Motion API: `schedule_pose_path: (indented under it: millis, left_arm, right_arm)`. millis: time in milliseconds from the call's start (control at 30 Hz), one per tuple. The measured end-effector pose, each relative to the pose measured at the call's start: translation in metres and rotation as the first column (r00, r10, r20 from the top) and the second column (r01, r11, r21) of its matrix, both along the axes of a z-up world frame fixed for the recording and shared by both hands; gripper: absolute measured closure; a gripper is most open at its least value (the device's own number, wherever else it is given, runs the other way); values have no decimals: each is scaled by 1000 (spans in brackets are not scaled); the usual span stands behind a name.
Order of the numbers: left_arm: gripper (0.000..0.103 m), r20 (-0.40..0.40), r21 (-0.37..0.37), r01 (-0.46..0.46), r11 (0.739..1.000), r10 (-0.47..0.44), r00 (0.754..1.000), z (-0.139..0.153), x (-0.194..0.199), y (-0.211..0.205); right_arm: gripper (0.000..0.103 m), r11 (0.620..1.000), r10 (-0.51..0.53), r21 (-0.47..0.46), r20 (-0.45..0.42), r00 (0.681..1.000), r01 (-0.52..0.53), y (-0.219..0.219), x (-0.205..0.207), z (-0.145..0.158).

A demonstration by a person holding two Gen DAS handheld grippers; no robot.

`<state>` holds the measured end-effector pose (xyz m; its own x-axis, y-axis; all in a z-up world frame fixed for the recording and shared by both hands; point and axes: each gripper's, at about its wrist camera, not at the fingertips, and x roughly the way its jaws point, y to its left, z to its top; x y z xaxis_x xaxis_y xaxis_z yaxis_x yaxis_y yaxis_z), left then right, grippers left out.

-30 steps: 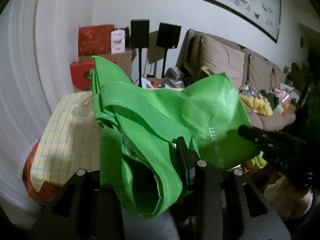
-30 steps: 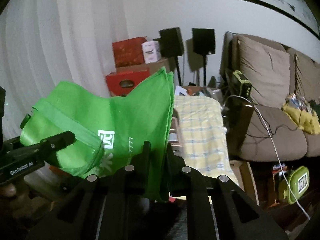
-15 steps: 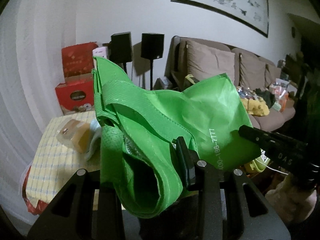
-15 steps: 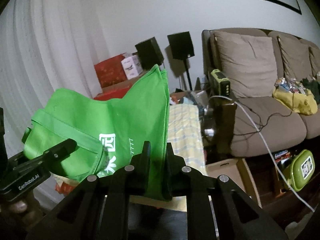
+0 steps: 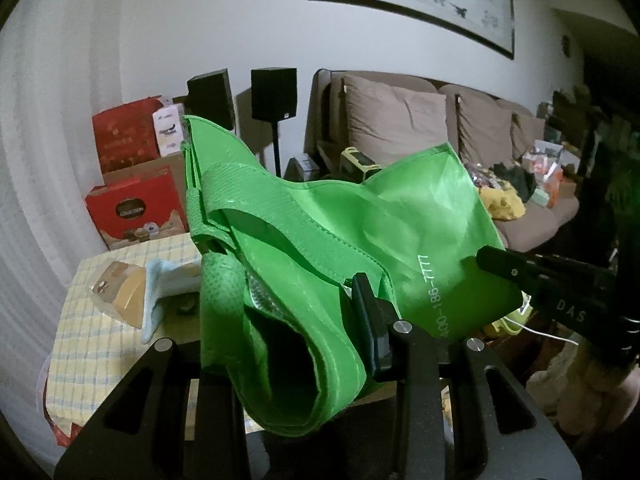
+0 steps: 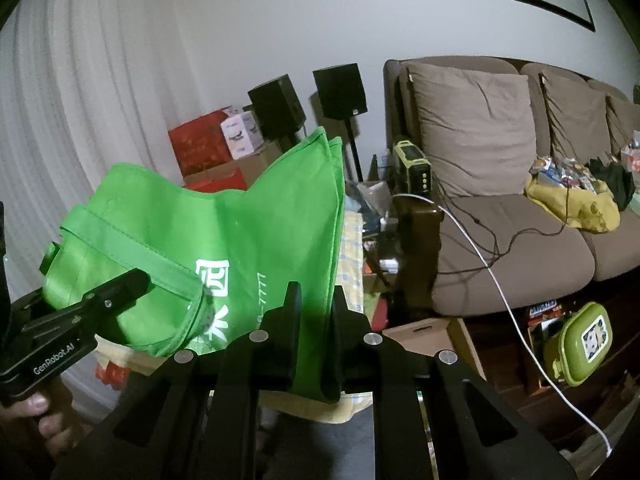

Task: Organize objects
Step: 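Carry the raised green bag with both grippers toward the cardboard box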

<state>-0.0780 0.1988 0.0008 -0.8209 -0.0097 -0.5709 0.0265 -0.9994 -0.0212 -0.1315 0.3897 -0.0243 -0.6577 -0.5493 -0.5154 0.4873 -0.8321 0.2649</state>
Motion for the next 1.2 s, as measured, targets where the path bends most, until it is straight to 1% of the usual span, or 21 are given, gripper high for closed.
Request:
schedule_pose_path:
  millis: [100, 233, 567, 733, 1000, 1200]
  left_arm:
    - [72, -2, -10, 10, 1000, -10, 1000, 2, -6, 7]
    - [72, 0, -45, 33, 998, -33, 999, 0, -13, 21]
    - [72, 12, -66, 80, 995, -80, 997, 0, -28, 41]
    - [72, 47, -34, 83, 996, -81, 996, -9, -39, 44]
    - [72, 44, -52, 117, 992, -114, 992, -11, -50, 60]
    - [72, 49, -21, 133, 991, -132, 990, -15, -58, 70]
  right_arm:
    - [90, 1000, -11, 8, 1, 1000, 11, 6, -3, -1]
    - [90, 999, -23, 31, -15, 1000, 24, 13, -3, 1]
    - [90, 999, -52, 14, 16, 998, 52, 29, -16, -3]
    - [90, 997, -71, 7, 56, 996, 71, 37, -27, -12]
    - [89, 993, -117, 1, 83, 990, 117, 55, -35, -20]
    - [89, 989, -144, -9, 89, 986, 145, 68, -40, -21]
